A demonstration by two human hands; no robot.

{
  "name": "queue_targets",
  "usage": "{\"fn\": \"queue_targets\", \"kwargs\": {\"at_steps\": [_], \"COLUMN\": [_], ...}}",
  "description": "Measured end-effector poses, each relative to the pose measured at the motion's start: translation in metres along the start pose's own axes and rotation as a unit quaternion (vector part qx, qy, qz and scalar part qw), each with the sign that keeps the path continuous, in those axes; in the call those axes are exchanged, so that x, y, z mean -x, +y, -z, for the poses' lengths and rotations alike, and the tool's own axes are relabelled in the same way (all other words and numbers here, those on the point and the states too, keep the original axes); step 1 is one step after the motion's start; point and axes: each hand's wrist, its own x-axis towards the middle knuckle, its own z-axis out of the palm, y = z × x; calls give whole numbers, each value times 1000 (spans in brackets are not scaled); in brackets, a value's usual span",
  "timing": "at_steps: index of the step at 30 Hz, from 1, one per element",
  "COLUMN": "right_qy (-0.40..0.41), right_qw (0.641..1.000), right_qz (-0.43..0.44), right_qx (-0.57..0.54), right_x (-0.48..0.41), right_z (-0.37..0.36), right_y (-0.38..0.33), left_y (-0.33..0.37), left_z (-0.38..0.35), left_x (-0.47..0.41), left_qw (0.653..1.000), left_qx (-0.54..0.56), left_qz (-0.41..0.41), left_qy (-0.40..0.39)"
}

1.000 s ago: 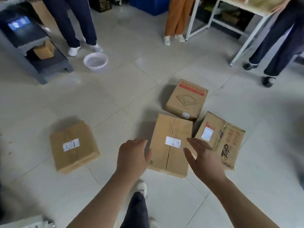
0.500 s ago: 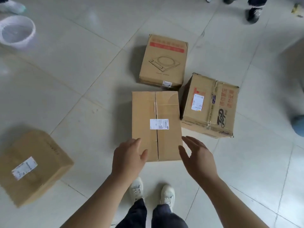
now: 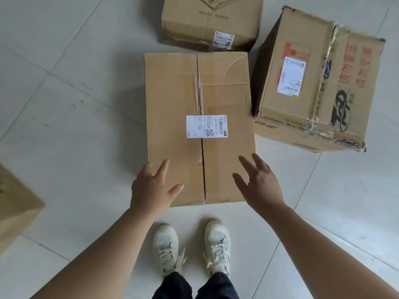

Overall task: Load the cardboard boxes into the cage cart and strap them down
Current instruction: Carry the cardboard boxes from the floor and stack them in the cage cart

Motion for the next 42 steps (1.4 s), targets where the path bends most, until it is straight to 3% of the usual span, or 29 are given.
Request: {"fn": "queue_targets", "kwargs": {"at_steps": [6,13,18,26,32,42], "right_qy": [-8,39,75,120,58,56], "right_qw": [999,989,983,982,990,996], "right_qz": [-35,-69,-86,-94,-105,-25], "right_qx": [27,-128,-144,-114,-79,-61], "right_x": [-39,-62,-65,-49,-17,57], "right_z": [-74,-104,-101,-29,41,164], "right_y": [46,70,62,15,-36,-143], "left_y": [-28,-41,-31,-24,-22,-42], "left_z": [-69,-99,-90,-6,83,225], "left_x": [-42,-49,-49,-32,5,129], "left_qw": [999,986,985,983,984,971], "left_qx": [-15,157,153,134,86,102], "left_qz": [37,45,75,96,132,177], "left_qy": [-4,32,41,86,82,120]}}
